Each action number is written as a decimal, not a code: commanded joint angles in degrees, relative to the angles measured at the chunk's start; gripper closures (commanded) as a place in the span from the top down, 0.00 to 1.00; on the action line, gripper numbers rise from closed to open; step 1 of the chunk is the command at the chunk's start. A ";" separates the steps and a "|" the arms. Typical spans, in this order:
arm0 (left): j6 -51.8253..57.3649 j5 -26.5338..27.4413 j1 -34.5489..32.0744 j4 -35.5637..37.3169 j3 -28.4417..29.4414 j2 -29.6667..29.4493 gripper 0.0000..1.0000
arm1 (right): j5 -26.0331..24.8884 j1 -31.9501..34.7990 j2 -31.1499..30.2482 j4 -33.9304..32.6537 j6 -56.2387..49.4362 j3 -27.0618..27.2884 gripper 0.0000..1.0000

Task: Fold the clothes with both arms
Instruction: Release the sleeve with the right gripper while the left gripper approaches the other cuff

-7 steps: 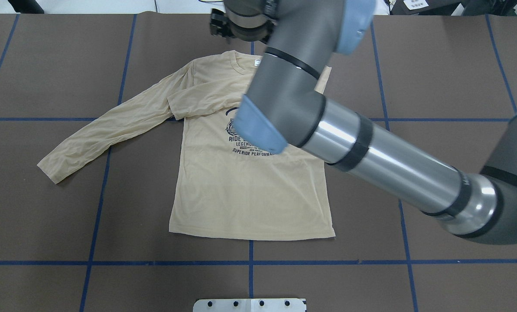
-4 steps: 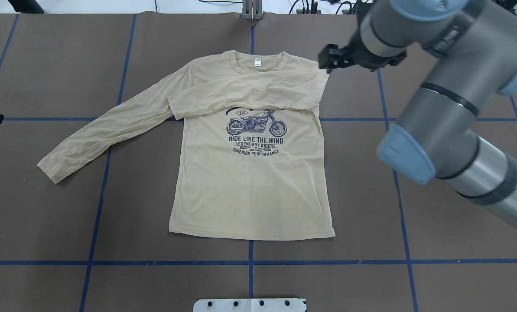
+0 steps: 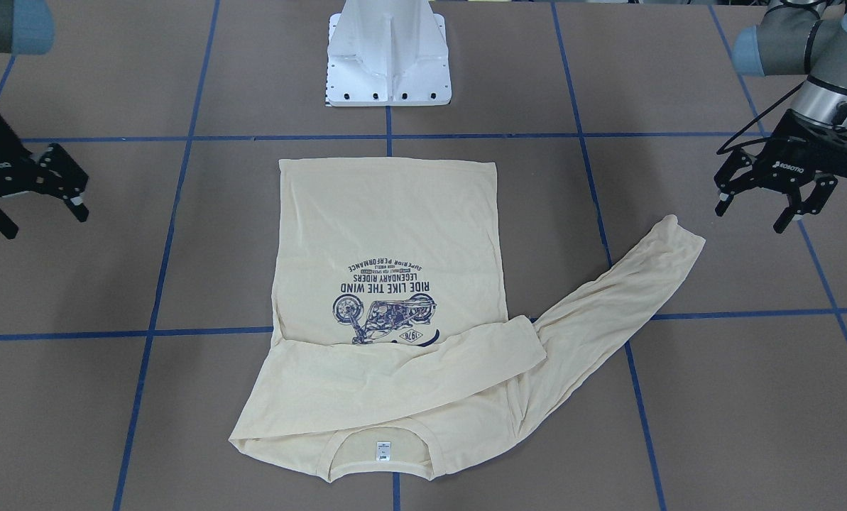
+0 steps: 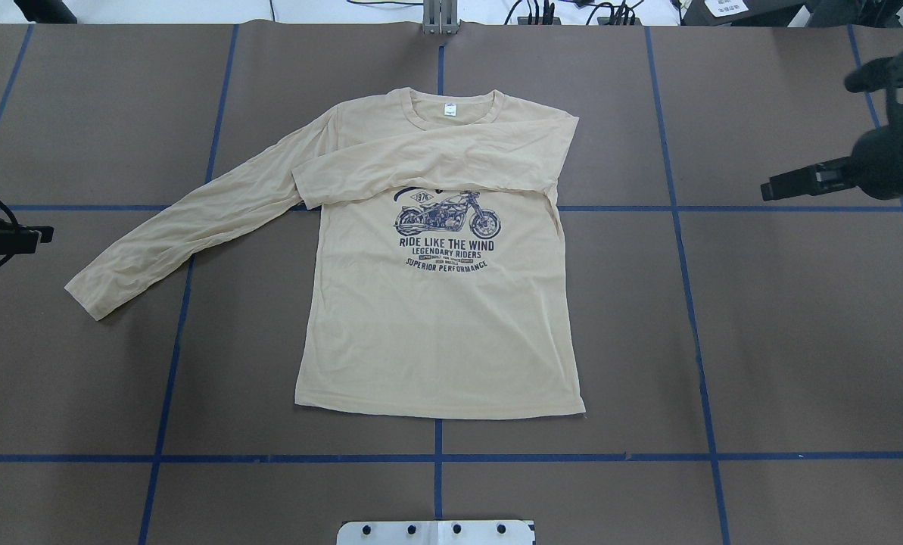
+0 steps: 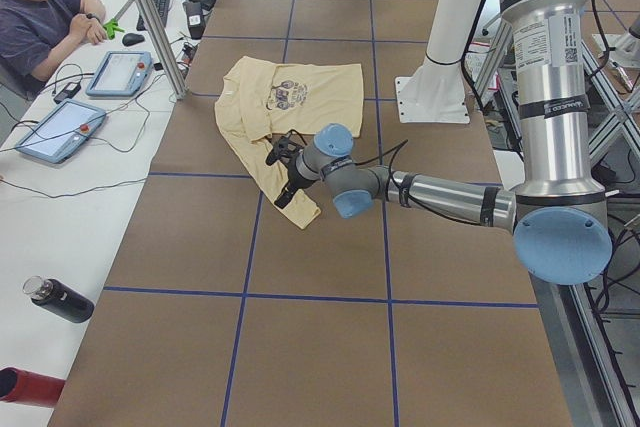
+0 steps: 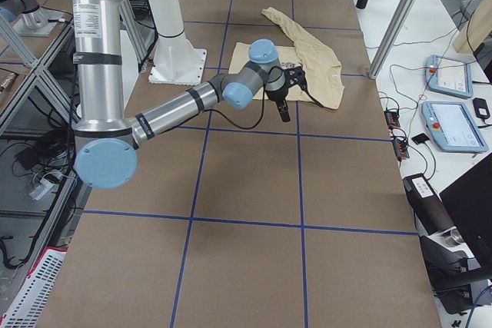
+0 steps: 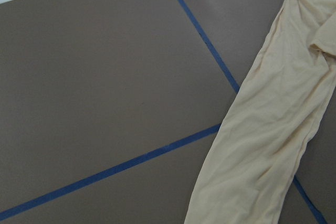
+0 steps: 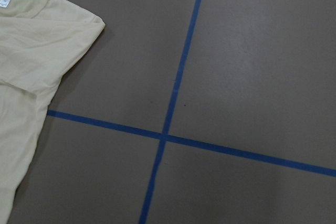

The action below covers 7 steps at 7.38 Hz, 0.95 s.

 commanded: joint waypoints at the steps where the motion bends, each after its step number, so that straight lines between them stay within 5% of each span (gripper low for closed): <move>1: -2.62 5.89 6.27 -4.43 3.17 0.03 0.98 | 1.08 1.98 -5.30 6.00 -1.67 -1.18 1.00; 4: -2.62 6.27 11.56 -4.34 3.60 0.20 0.74 | 0.73 1.98 -5.39 6.09 -1.67 -2.06 1.00; 7: -2.44 6.27 14.47 -4.34 4.66 0.29 0.72 | 0.55 1.98 -5.39 6.09 -1.32 -2.06 1.00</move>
